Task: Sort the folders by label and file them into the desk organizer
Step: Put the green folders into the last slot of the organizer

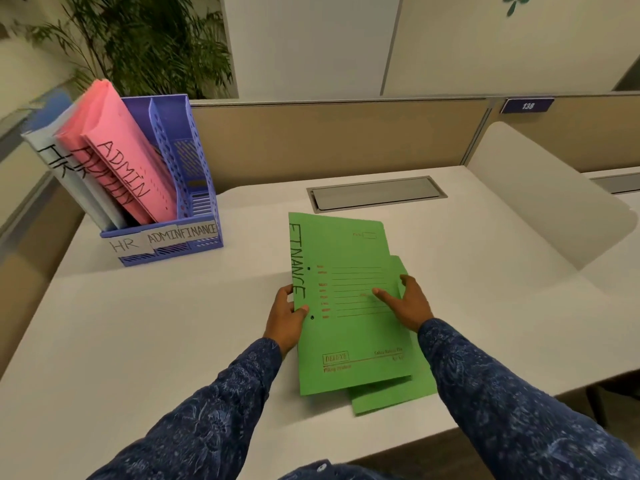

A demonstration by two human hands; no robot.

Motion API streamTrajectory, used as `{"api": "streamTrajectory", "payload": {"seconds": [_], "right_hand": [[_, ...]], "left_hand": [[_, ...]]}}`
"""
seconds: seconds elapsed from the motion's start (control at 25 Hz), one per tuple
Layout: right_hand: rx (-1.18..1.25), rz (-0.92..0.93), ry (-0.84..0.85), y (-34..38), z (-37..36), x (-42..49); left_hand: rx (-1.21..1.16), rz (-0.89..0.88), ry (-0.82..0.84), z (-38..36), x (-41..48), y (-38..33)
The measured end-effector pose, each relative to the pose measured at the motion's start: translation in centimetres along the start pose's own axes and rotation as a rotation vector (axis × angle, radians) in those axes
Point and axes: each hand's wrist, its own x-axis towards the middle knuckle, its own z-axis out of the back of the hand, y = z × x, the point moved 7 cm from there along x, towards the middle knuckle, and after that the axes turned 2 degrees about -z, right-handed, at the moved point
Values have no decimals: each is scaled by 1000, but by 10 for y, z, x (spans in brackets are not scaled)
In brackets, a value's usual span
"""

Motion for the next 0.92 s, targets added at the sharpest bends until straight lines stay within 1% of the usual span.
{"api": "streamTrajectory", "payload": {"seconds": [0.12, 0.28, 0.44, 0.68, 0.8, 0.92], "right_hand": [[194, -51, 111, 20, -28, 2], [315, 32, 203, 60, -77, -7], [309, 87, 305, 91, -124, -17], [354, 95, 439, 145, -179, -23], [329, 191, 429, 193, -188, -12], [257, 310, 321, 243, -192, 0]], "left_hand": [[-43, -15, -63, 40, -3, -4], [-98, 1, -138, 98, -12, -1], [-140, 87, -117, 150, -23, 8], [-253, 39, -144, 215, -23, -17], [-243, -34, -159, 239, -19, -42], [-271, -127, -270, 262, -13, -76]]}}
